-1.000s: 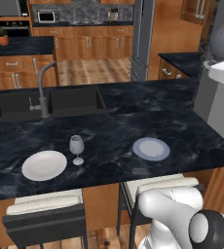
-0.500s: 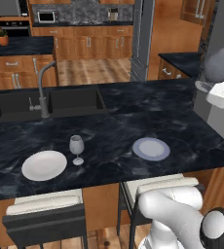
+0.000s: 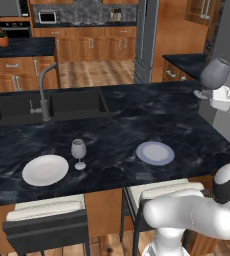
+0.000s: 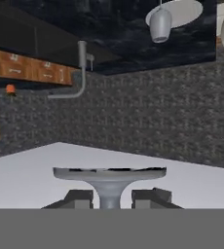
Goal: Retrieve the wine glasses from the counter and place one next to each plate.
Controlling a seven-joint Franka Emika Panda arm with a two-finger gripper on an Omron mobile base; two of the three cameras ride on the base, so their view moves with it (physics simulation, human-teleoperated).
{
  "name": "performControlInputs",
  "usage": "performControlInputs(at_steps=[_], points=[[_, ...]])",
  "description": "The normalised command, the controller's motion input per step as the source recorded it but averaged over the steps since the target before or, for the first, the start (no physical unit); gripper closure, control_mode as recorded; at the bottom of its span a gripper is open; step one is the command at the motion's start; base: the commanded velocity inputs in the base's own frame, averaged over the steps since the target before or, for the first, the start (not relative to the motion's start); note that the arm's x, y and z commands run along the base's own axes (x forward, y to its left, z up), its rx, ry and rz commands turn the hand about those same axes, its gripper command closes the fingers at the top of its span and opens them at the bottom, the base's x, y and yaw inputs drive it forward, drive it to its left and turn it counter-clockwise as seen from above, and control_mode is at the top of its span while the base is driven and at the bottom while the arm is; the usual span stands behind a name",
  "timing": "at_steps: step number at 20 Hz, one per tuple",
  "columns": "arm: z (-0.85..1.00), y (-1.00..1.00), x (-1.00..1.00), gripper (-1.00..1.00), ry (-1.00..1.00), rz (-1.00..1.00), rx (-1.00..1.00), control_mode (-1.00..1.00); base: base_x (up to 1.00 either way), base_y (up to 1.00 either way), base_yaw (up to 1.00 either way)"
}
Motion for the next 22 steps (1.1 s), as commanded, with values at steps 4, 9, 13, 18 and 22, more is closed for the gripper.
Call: performControlInputs(at_steps=[4, 9, 13, 18, 22], points=[[-0.33, -0.03, 0.6, 1.0, 0.03, 0.16, -0.35, -1.0, 0.0, 0.0, 0.0], [-0.29, -0.02, 0.11, 1.0, 0.0, 0.09, -0.36, -1.0, 0.0, 0.0, 0.0], [-0.31, -0.13, 0.0, 1.0, 0.0, 0.07, -0.1, -1.0, 0.0, 0.0, 0.0], [-0.28, -0.07, 0.0, 1.0, 0.04, 0.0, -0.01, -1.0, 0.0, 0.0, 0.0], [-0.4, -0.03, 0.0, 1.0, 0.0, 0.0, -0.05, -1.0, 0.0, 0.0, 0.0]])
